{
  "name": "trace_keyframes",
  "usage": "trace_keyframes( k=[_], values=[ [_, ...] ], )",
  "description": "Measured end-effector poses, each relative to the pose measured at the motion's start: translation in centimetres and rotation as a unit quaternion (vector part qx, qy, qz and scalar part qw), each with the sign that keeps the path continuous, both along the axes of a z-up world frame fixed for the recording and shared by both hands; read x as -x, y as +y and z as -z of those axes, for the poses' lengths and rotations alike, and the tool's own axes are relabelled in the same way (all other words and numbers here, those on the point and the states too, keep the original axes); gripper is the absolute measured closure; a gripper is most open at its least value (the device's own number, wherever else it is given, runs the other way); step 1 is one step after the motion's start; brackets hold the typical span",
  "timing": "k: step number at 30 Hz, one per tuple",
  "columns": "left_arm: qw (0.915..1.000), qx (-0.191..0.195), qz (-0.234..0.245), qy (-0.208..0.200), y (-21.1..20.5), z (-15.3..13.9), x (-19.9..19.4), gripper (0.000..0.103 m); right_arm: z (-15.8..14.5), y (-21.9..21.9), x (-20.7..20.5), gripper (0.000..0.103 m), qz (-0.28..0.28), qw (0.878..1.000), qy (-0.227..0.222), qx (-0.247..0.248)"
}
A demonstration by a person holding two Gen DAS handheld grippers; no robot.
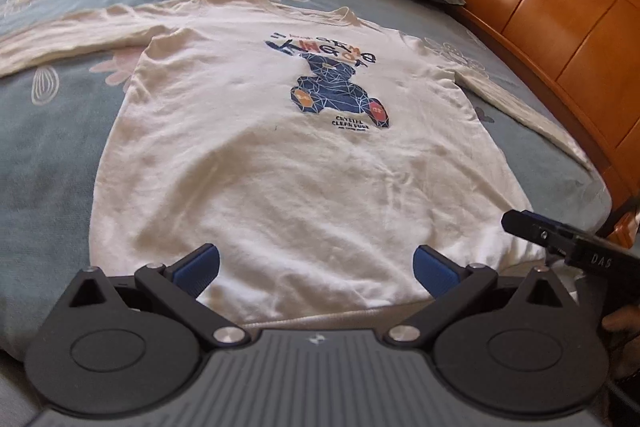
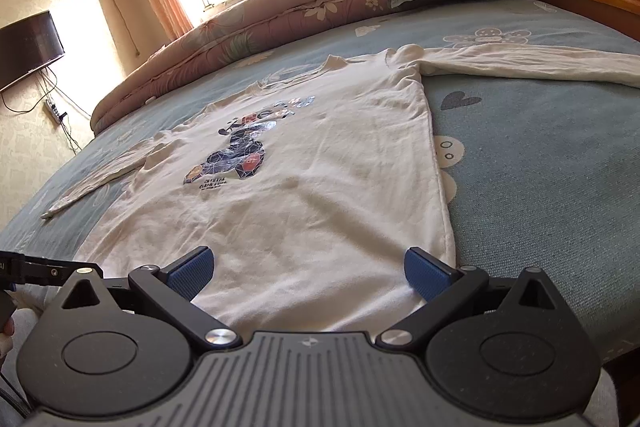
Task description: Fold clothes
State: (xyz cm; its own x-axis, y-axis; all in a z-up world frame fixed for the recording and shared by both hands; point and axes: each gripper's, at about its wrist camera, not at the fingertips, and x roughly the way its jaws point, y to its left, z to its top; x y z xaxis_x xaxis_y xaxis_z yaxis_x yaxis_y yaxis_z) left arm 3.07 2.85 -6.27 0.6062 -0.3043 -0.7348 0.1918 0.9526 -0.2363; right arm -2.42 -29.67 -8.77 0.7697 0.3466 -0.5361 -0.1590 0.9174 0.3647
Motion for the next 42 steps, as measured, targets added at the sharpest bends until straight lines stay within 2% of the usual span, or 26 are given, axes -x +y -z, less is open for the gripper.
trace_keyframes(
  k=[1,5,14,19,21,26,28,32,37,40,42],
  values=[
    [0.9999,-0.009,0.005,-0.004,-0.2,0.0,0.1,0.001,0.0,0.0,0.0,0.0,0.002,1.0,0.0,-0.003],
    [0.9998,-0.008,0.018,0.009,-0.7,1.0,0.5,0.001,0.0,0.0,0.1,0.0,0.003,1.0,-0.001,-0.001],
    [0.9966,-0.066,0.046,-0.014,-2.5,1.1,1.7,0.001,0.1,0.3,0.1,0.0,0.005,1.0,-0.003,0.005],
    [0.9943,-0.027,0.096,-0.036,-3.5,0.0,2.9,0.001,0.1,0.3,0.1,0.0,0.004,1.0,-0.003,0.007],
    [0.9939,-0.028,0.103,-0.027,-4.0,0.4,2.8,0.001,0.1,0.3,0.1,0.0,0.005,1.0,-0.003,0.006],
    [0.9952,-0.017,0.096,-0.006,-3.7,0.6,3.0,0.001,0.0,0.3,0.2,0.0,0.005,1.0,-0.004,0.007],
    [0.9961,-0.01,0.086,-0.016,-3.0,0.0,3.1,0.001,-0.1,0.3,0.1,0.0,0.006,1.0,0.0,0.008],
    [0.9982,-0.019,0.051,-0.027,-1.6,-1.0,2.6,0.001,-0.9,1.0,-0.1,0.0,0.005,1.0,0.014,0.009],
    [0.9991,-0.017,0.033,-0.022,-0.7,-1.0,2.1,0.001,-1.3,3.9,-1.3,0.0,-0.047,0.999,0.006,0.028],
    [0.9993,-0.019,0.026,-0.02,-0.4,-0.8,2.0,0.001,-0.5,4.8,-2.1,0.0,-0.062,0.997,0.028,0.04],
    [0.9994,-0.019,0.024,-0.016,-0.2,-0.5,1.9,0.001,-0.2,4.8,-1.5,0.0,-0.072,0.996,0.015,0.056]
  ],
)
